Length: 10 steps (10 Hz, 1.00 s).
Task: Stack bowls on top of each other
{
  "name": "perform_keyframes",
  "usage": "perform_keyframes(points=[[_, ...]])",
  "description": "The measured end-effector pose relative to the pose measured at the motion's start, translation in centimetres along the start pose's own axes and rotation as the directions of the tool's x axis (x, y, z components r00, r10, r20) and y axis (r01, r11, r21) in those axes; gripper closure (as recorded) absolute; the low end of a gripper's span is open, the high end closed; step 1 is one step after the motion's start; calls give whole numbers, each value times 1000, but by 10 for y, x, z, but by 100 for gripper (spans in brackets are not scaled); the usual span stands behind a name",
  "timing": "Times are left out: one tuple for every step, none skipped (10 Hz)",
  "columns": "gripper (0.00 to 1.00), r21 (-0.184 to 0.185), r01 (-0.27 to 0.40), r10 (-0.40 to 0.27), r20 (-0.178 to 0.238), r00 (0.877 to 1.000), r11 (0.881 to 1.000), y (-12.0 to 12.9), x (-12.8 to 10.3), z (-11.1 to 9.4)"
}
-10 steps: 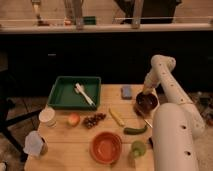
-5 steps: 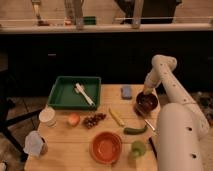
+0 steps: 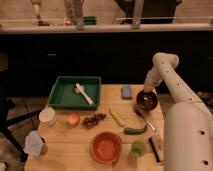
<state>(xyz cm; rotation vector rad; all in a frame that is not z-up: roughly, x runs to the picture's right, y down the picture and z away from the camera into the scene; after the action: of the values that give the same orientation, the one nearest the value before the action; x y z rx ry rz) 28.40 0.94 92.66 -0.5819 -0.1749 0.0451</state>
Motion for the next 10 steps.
perform_keyframes(points=[[100, 15, 7, -7, -2, 1000, 1000, -1, -1, -5], [100, 23, 11, -11, -3, 1000, 1000, -1, -2, -9], [100, 32, 15, -15, -3, 1000, 999, -1, -3, -11], [100, 43, 18, -18, -3, 1000, 999, -2, -4, -15], [100, 49, 20, -20, -2, 1000, 999, -2, -4, -17], [100, 59, 24, -24, -1, 1000, 998, -3, -6, -21], [100, 69, 38, -38, 0, 999, 997, -4, -11, -28], [100, 73, 52, -51, -7, 999, 996, -4, -16, -37], [100, 66, 75, -74, -19, 997, 995, -5, -25, -44], [100, 61, 100, -98, -25, 995, 993, -6, -38, -51]])
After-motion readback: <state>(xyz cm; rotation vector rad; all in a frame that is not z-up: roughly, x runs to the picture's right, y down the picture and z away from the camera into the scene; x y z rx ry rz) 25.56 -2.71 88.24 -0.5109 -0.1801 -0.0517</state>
